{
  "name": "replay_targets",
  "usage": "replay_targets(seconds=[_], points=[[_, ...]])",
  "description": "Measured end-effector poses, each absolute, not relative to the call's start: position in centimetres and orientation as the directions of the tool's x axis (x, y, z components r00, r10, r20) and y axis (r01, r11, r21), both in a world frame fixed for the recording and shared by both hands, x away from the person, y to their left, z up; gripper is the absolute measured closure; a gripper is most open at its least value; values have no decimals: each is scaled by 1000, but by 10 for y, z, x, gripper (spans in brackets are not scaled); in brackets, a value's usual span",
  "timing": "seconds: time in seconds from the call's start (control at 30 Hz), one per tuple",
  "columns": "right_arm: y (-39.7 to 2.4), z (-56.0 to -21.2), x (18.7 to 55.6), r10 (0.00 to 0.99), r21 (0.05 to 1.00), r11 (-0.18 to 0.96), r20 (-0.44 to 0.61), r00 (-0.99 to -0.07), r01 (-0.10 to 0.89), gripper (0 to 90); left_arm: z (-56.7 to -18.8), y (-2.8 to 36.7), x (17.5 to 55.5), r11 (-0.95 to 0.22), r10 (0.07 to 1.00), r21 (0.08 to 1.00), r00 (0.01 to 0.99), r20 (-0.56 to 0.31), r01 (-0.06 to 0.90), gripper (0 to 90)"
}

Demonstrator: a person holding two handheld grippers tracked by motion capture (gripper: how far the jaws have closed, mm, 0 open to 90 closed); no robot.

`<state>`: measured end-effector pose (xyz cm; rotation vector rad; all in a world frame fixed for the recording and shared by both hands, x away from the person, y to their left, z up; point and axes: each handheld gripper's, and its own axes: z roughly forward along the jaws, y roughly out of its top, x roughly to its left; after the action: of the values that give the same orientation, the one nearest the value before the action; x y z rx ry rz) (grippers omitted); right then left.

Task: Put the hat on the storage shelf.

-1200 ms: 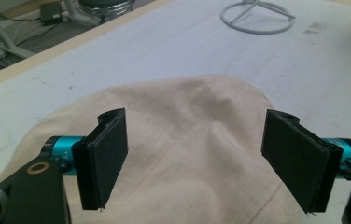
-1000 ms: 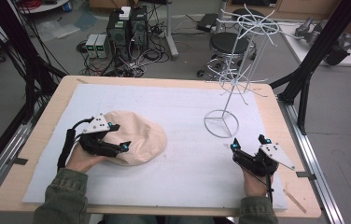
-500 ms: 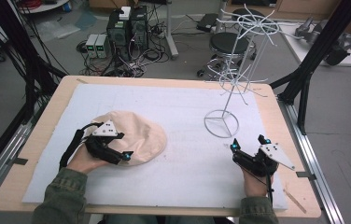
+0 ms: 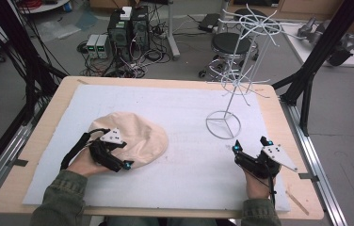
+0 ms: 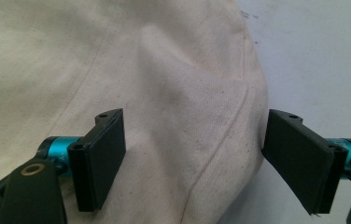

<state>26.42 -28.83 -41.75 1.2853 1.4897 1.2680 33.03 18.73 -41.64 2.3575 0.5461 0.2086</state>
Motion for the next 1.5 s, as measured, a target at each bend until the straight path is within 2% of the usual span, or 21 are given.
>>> replay_targets(seconds=[0.27, 0.47, 0.5, 0.53, 0.57, 0.67, 0.73, 0.8, 0.9, 1.03, 1.23, 1.5], points=[[-289, -417, 263, 982, 978, -7, 46, -183, 206, 68, -431, 184, 335, -721, 437, 602, 899, 12, 343, 227], [-289, -417, 262, 983, 978, -4, 42, -179, 210, 68, -433, 185, 335, -709, 437, 613, 900, -7, 349, 257], [-289, -417, 262, 983, 978, -4, 42, -176, 208, 68, -432, 185, 335, -709, 434, 615, 901, -8, 347, 333], [-289, -417, 262, 983, 978, -4, 42, -176, 208, 68, -431, 185, 335, -711, 429, 614, 903, -5, 342, 333], [-289, -417, 262, 984, 978, -4, 41, -176, 207, 68, -430, 186, 334, -712, 418, 619, 908, -9, 333, 387], [-289, -417, 262, 984, 979, -5, 41, -172, 203, 68, -429, 185, 331, -707, 409, 630, 912, -8, 322, 641], [-289, -417, 261, 984, 979, -7, 43, -171, 205, 68, -428, 184, 329, -715, 388, 629, 922, -5, 305, 742], [-289, -417, 261, 985, 979, -11, 46, -169, 204, 68, -428, 183, 327, -723, 383, 628, 924, 19, 287, 794], [-290, -417, 262, 985, 979, -10, 45, -168, 205, 68, -428, 181, 324, -726, 389, 632, 920, 53, 271, 818], [-290, -417, 262, 985, 980, -8, 42, -169, 200, 68, -428, 184, 327, -702, 404, 642, 915, 5, 307, 819], [-290, -417, 262, 985, 979, -10, 45, -168, 206, 68, -426, 183, 324, -712, 399, 643, 916, 38, 283, 819], [-290, -417, 261, 986, 980, -3, 36, -161, 198, 68, -414, 190, 320, -645, 427, 720, 902, 58, 258, 819]])
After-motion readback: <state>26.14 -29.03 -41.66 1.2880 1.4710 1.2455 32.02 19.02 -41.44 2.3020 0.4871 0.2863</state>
